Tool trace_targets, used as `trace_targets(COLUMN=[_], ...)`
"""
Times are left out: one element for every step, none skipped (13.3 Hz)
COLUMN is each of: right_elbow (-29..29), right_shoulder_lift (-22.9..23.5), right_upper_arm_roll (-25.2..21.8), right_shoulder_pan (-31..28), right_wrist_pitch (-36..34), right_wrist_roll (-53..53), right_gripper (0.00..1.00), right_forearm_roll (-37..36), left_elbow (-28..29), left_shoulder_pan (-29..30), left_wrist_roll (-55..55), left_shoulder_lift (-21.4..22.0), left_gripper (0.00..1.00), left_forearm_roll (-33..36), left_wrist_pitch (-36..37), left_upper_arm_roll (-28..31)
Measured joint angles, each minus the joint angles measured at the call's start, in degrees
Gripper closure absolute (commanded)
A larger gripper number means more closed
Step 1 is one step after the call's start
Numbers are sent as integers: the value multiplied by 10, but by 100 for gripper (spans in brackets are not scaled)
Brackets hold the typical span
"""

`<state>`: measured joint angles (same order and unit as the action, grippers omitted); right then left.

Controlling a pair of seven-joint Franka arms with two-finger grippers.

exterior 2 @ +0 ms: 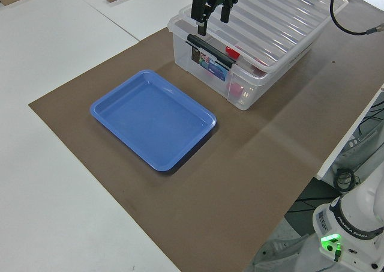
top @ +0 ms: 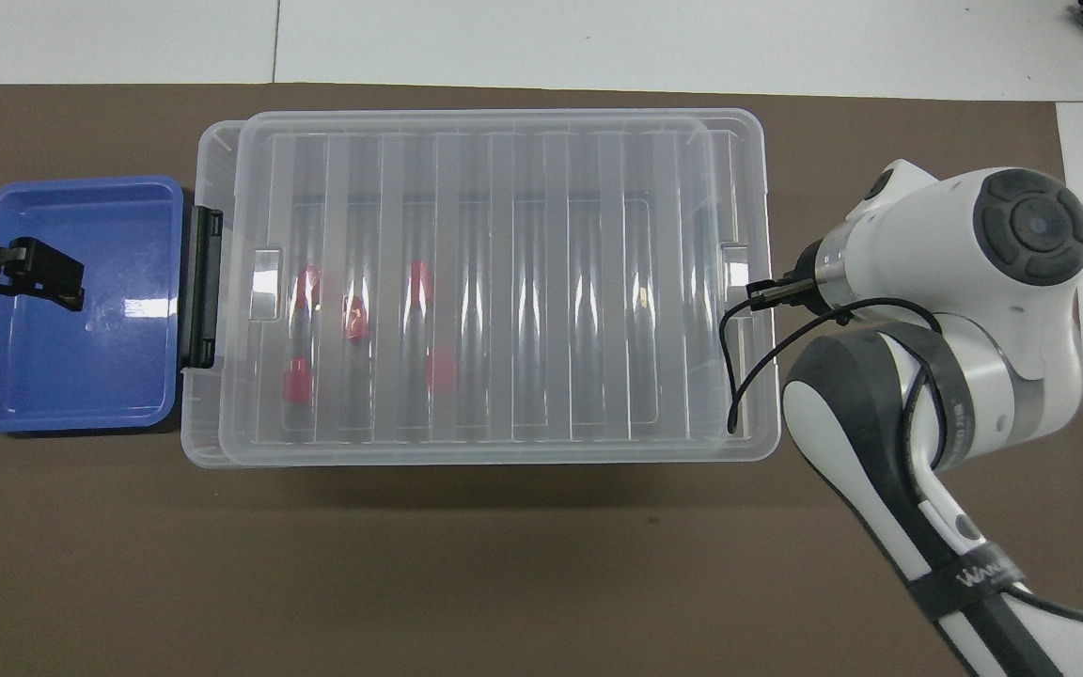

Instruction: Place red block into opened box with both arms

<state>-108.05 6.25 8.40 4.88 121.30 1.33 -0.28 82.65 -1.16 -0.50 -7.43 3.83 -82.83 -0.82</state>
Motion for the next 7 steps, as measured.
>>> trace_targets(right_elbow=[0,0,0,0,0,0,0], right_shoulder_lift=[-1,-2,-2,-2,-2,-2,-2], right_upper_arm_roll=[0,0,0,0,0,0,0], right_shoulder_pan=[3,5,8,9,10,11,13], right_wrist_pitch=[0,0,0,0,0,0,0], right_wrist_roll=[0,0,0,0,0,0,0], right_gripper=[100,100,100,100,100,100,100], right_forearm_roll=[0,0,0,0,0,0,0], left_elbow=[-19,-29,-31,-33,-39,-48,-69], left_shoulder_pan=[0,0,0,0,-1,-1,-2], left_wrist_roll=[0,0,0,0,0,0,0], left_shoulder_lift=[-6,-10,-12,-15,-18,-23,-31], left_gripper=[0,0,0,0,0,0,0], left_forearm_roll=[0,0,0,0,0,0,0], left_wrist_pitch=[16,22,22,24,29,39,53], left_upper_arm_roll=[0,0,0,0,0,-1,-1])
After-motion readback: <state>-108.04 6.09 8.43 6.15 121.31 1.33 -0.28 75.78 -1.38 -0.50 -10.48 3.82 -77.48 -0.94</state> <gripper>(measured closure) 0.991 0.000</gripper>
